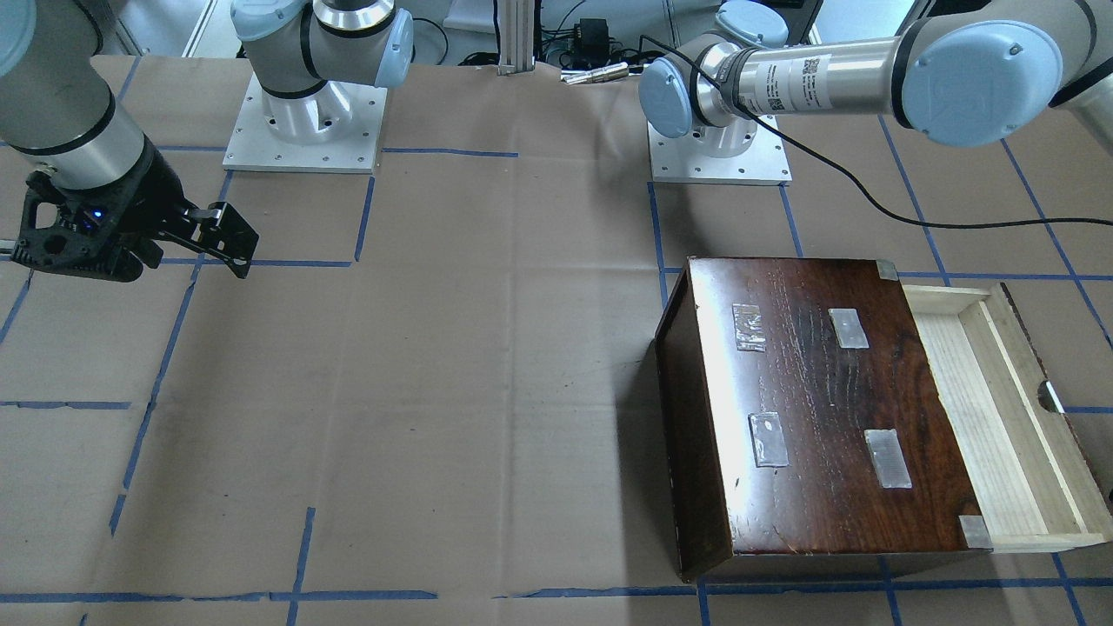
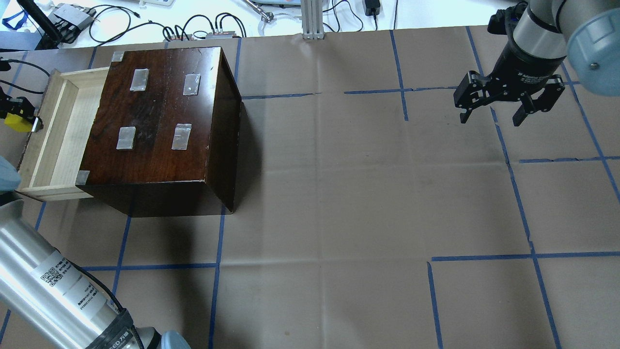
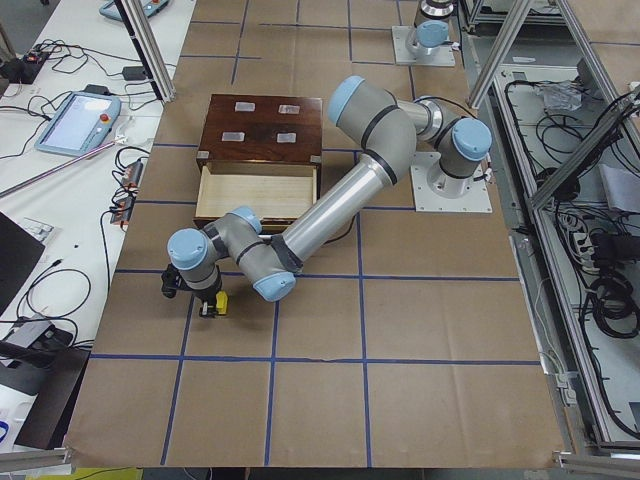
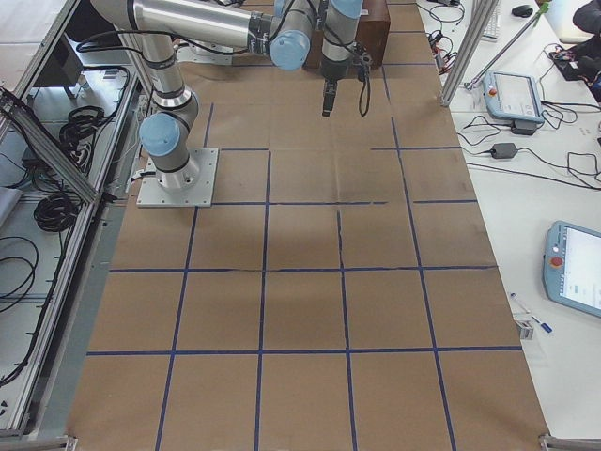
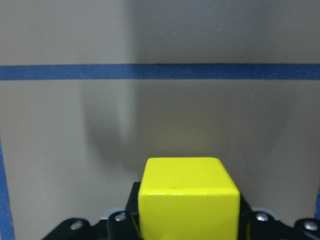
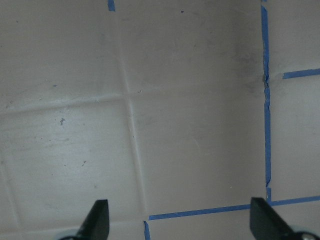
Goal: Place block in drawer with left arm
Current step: 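Move the left gripper over the yellow cube and grasp it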
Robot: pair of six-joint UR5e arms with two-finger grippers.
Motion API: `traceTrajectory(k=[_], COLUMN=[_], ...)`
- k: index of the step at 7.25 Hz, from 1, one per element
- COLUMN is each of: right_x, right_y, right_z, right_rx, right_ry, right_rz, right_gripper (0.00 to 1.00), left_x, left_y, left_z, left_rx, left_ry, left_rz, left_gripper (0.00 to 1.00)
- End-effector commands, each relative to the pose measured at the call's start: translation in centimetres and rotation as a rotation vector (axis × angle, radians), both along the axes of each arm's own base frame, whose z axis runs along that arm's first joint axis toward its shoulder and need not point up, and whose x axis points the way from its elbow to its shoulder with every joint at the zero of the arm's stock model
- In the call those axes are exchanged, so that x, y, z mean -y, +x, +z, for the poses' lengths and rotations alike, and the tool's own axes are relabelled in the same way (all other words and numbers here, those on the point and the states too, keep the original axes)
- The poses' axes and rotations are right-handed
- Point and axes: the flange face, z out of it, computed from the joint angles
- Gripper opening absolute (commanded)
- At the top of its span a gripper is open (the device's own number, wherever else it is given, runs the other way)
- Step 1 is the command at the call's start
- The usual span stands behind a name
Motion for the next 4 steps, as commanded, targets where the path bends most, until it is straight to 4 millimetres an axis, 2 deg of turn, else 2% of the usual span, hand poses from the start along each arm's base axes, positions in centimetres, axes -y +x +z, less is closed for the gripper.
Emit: traceTrajectory(k=[1, 3, 4], right_x=[0.0, 0.0, 0.0], right_y=[0.0, 0.0, 0.0], right_z=[0.0, 0.0, 0.0], right_rx=[0.0, 0.0, 0.0], right_ry=[0.0, 0.0, 0.0], right_rz=[-0.001, -0.001, -0.001], right_gripper=[1.0, 1.0, 1.0], left_x=[-2.6, -6.8, -9.1], left_y=[-2.0, -5.9, -10.7], left_z=[9.8, 17.5, 20.1], left_rx=[0.021, 0.037, 0.05], left_ry=[-0.015, 0.015, 0.017], left_rz=[-0.005, -0.009, -0.034], left_gripper=[0.0, 0.0, 0.0])
